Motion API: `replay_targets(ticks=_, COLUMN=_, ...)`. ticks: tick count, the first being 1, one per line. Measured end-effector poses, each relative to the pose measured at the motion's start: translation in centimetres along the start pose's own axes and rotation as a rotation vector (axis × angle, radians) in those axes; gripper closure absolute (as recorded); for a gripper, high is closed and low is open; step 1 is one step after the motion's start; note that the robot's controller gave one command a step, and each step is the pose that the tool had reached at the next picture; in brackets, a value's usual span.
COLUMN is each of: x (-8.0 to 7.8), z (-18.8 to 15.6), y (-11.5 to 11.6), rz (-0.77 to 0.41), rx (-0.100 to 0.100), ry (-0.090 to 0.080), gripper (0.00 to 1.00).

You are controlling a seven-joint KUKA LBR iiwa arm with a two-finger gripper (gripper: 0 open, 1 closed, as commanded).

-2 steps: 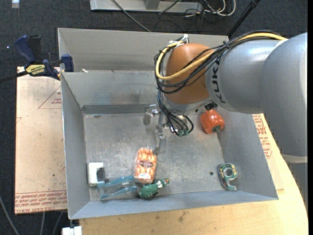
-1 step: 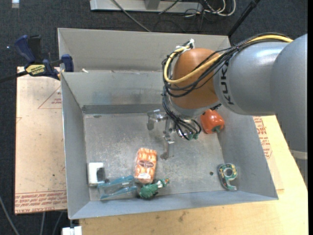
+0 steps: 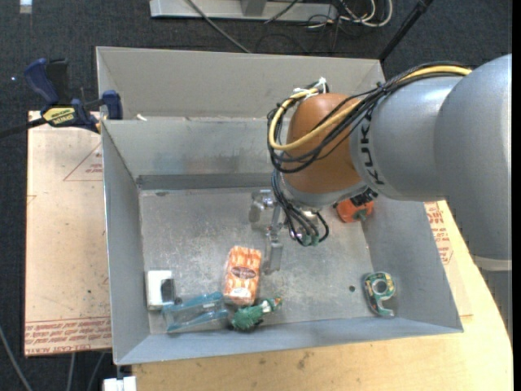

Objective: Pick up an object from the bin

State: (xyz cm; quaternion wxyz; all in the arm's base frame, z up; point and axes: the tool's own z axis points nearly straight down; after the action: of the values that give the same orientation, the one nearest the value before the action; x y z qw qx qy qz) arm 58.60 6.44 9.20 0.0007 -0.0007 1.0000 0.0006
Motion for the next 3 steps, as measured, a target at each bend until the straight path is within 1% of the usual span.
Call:
replay_targets(ticks=1, x=3.5, z=1.6, y=4.9, rz=-0.449, rx=-0.001, ry=-0.007, gripper=1.0)
replay_targets(ticks=2, x=3.5, z=1.6, y=4.9, rz=-0.448, rx=-0.001, ry=-0.007, gripper=1.0)
replay_targets(ticks=3, x=9.1, z=1.9, y=6.9, rz=-0.512, rx=0.001, ry=-0.026, gripper=0.0)
